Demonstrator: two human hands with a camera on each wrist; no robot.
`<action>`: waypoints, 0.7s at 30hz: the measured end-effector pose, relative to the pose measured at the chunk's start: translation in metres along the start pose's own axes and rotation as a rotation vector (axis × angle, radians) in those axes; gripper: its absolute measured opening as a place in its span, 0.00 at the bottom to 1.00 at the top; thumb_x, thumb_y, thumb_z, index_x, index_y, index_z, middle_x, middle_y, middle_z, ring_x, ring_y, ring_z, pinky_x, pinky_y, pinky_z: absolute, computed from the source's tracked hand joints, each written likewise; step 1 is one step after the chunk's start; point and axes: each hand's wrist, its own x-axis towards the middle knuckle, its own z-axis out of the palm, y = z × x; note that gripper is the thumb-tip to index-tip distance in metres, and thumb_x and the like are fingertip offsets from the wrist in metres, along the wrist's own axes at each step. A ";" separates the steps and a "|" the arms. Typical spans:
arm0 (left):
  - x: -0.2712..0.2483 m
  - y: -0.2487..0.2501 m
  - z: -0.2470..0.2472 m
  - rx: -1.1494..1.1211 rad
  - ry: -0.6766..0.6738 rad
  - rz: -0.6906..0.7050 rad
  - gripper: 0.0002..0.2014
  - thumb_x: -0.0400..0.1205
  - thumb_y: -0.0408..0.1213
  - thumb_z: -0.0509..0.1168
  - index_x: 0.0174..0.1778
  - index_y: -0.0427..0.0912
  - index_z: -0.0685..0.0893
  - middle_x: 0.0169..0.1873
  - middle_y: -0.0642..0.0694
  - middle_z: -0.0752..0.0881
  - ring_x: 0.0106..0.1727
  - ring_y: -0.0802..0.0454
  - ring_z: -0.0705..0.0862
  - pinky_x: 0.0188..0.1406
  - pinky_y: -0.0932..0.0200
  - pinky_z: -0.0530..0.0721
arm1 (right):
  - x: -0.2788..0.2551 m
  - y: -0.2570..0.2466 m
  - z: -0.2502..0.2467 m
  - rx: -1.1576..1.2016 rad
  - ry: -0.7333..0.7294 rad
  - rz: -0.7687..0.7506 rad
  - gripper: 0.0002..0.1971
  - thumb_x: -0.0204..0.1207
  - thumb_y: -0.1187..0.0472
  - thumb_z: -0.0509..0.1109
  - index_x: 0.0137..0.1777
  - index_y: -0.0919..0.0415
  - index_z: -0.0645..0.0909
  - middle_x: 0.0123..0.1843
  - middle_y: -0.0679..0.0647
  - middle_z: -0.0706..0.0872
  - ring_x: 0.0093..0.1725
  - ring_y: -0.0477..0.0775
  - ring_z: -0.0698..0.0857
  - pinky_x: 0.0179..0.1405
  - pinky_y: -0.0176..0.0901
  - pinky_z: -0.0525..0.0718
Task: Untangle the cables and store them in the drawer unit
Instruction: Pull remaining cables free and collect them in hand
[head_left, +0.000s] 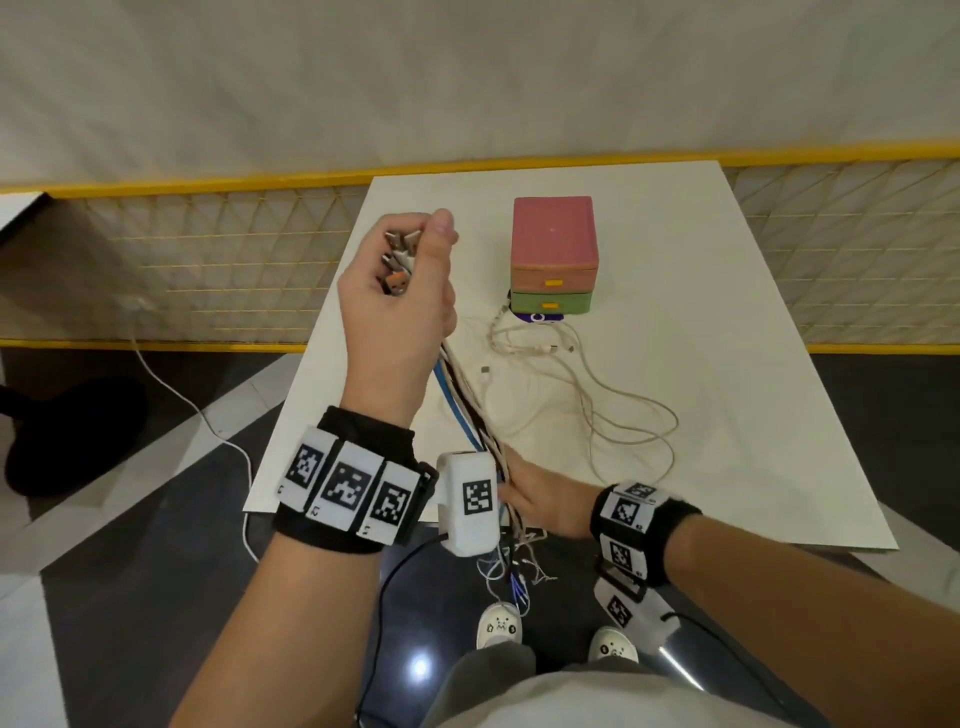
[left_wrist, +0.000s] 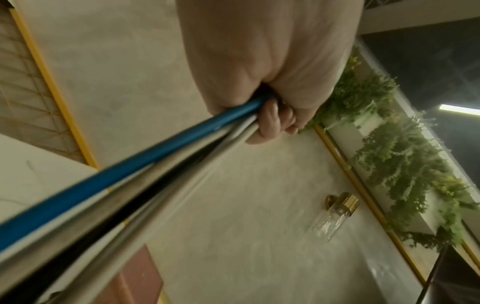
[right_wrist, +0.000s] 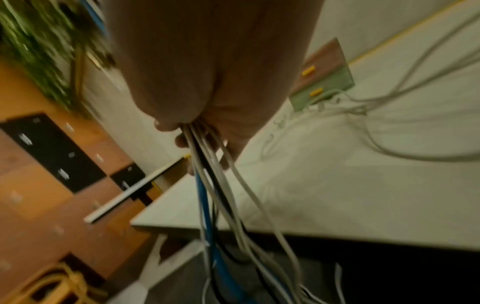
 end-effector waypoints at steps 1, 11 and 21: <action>0.001 0.003 -0.002 -0.007 -0.003 0.005 0.09 0.86 0.38 0.65 0.40 0.43 0.79 0.25 0.50 0.68 0.22 0.54 0.63 0.20 0.63 0.60 | -0.004 0.009 0.005 -0.047 -0.040 0.039 0.17 0.85 0.58 0.57 0.69 0.65 0.64 0.62 0.60 0.82 0.61 0.52 0.82 0.66 0.45 0.77; 0.021 0.004 -0.026 0.121 -0.121 0.018 0.07 0.86 0.36 0.65 0.42 0.40 0.79 0.25 0.48 0.70 0.22 0.52 0.64 0.19 0.63 0.62 | 0.019 0.007 -0.064 -0.265 -0.343 0.102 0.30 0.69 0.80 0.55 0.71 0.60 0.74 0.67 0.53 0.79 0.65 0.50 0.81 0.63 0.44 0.81; 0.031 -0.048 -0.020 0.165 -0.047 -0.188 0.08 0.83 0.39 0.69 0.43 0.39 0.81 0.25 0.45 0.70 0.21 0.52 0.65 0.20 0.65 0.65 | 0.128 0.037 -0.060 -0.406 0.028 0.315 0.17 0.83 0.60 0.59 0.70 0.58 0.78 0.69 0.61 0.72 0.69 0.62 0.75 0.72 0.47 0.71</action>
